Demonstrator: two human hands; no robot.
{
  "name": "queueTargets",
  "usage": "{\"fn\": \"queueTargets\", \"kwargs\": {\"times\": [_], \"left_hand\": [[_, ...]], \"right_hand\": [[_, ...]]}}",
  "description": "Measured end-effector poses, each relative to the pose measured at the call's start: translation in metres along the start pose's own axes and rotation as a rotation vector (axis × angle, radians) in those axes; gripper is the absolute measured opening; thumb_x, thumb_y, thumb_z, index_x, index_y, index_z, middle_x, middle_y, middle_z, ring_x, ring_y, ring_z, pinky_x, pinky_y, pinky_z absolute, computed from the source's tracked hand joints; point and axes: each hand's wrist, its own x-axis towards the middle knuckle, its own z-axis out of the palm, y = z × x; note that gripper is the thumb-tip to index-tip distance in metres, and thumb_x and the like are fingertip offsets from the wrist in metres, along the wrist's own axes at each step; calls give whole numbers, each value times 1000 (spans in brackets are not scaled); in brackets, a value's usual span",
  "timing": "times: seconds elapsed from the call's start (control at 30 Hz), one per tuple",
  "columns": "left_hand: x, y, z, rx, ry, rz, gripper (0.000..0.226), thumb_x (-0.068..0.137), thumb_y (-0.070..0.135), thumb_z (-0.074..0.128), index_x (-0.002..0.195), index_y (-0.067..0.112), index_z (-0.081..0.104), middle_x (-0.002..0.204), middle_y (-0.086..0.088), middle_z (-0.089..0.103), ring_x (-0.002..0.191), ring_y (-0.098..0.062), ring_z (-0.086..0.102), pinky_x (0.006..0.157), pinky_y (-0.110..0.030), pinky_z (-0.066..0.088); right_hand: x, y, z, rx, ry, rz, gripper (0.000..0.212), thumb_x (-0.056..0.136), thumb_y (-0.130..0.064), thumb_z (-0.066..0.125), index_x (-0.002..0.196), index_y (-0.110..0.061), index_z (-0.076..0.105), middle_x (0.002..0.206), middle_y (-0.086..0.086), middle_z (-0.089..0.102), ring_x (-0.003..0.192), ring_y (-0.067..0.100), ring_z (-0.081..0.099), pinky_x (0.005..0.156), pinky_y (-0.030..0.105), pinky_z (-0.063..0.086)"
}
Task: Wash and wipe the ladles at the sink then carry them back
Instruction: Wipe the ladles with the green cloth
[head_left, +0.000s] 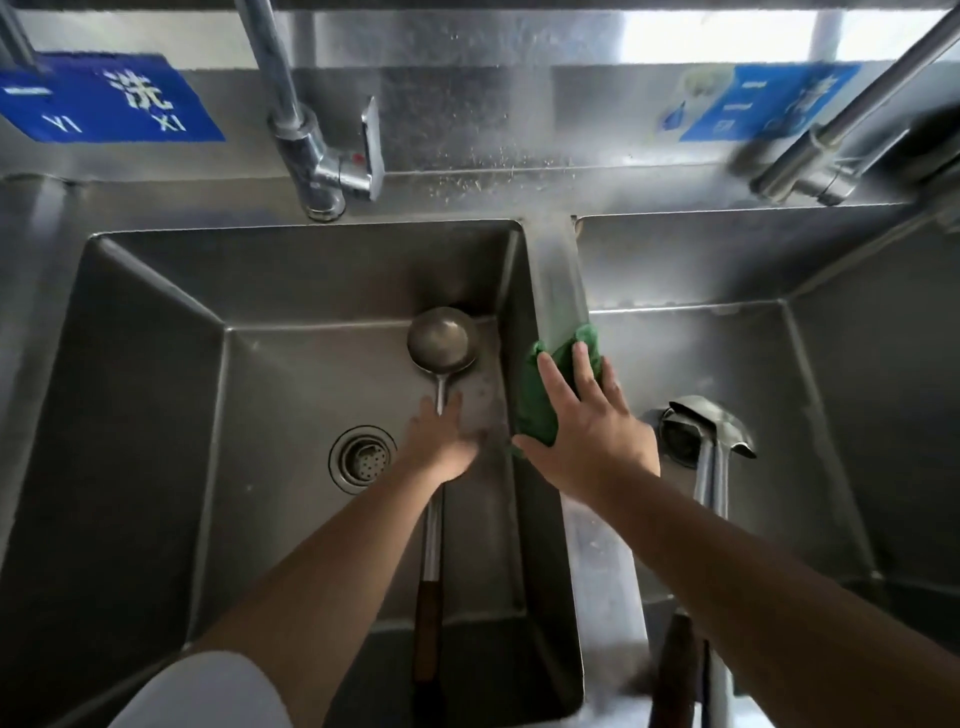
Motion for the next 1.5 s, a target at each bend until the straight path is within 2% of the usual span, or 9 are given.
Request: {"fn": "queueTargets", "kwargs": {"times": [0.13, 0.23, 0.4, 0.57, 0.7, 0.83, 1.2, 1.33, 1.5], "left_hand": [[39, -11, 8, -69, -11, -6, 78, 91, 57, 48, 155, 30, 11, 154, -24, 24, 134, -46, 39, 109, -48, 39], [53, -12, 8, -284, -12, -28, 71, 98, 36, 47, 156, 26, 7, 145, -23, 45, 127, -43, 49, 101, -41, 41], [64, -10, 5, -514, 1, -117, 58, 95, 14, 48, 149, 27, 31, 124, -6, 59, 102, -29, 64, 60, -14, 46], [57, -17, 0, -597, -3, -69, 58, 77, 10, 54, 131, 30, 54, 120, -4, 66, 105, -26, 63, 76, -31, 54], [28, -16, -17, -562, 1, -37, 54, 87, 2, 49, 131, 33, 52, 92, -12, 65, 56, -21, 56, 37, -22, 38], [0, -24, -32, -620, -42, -61, 51, 98, 10, 44, 132, 48, 42, 78, -6, 62, 44, -12, 38, 39, -21, 31], [-142, -12, -106, -623, -54, 50, 19, 102, 16, 41, 116, 24, 52, 69, -5, 48, 42, -14, 32, 40, -23, 29], [-199, -10, -122, -614, -22, 80, 20, 101, 13, 42, 115, 23, 52, 67, -4, 47, 43, -13, 33, 36, -22, 33], [-249, -15, -133, -598, 15, 69, 26, 100, 15, 49, 116, -5, 51, 60, -4, 49, 36, -10, 38, 33, -20, 35]], "right_hand": [[8, 1, 2, -60, 1, -21, 87, 87, -70, 44, 148, -46, -13, 164, -6, -15, 152, 26, -10, 96, 51, 49], [9, 0, 2, -84, -26, -19, 84, 90, -67, 40, 148, -45, -16, 164, -3, -15, 152, 30, -6, 96, 52, 49], [13, -1, 2, -121, -19, -22, 80, 91, -66, 36, 150, -42, -12, 164, 0, -12, 152, 31, -5, 92, 50, 50], [12, -2, 3, -152, -22, -1, 79, 92, -64, 35, 153, -35, -6, 165, 6, -5, 152, 33, 1, 91, 49, 51], [13, -2, 3, -149, -22, 5, 78, 93, -62, 34, 154, -32, -4, 165, 5, -2, 152, 33, 2, 96, 49, 48], [11, -4, 2, -119, 0, 23, 75, 94, -61, 34, 155, -31, 2, 166, 4, 3, 151, 33, 5, 101, 50, 46], [6, -7, -8, 16, 9, 60, 65, 94, -56, 40, 151, -31, 21, 164, -2, 16, 149, 33, 16, 98, 50, 46], [-9, -1, -21, 195, 85, 148, 34, 92, -46, 48, 119, -25, 52, 121, 12, 59, 107, 39, 59, 80, 40, 52], [-44, 1, -52, 645, 285, 227, 32, 92, -36, 55, 116, -19, 67, 95, 17, 70, 88, 37, 63, 73, 36, 51]]}}
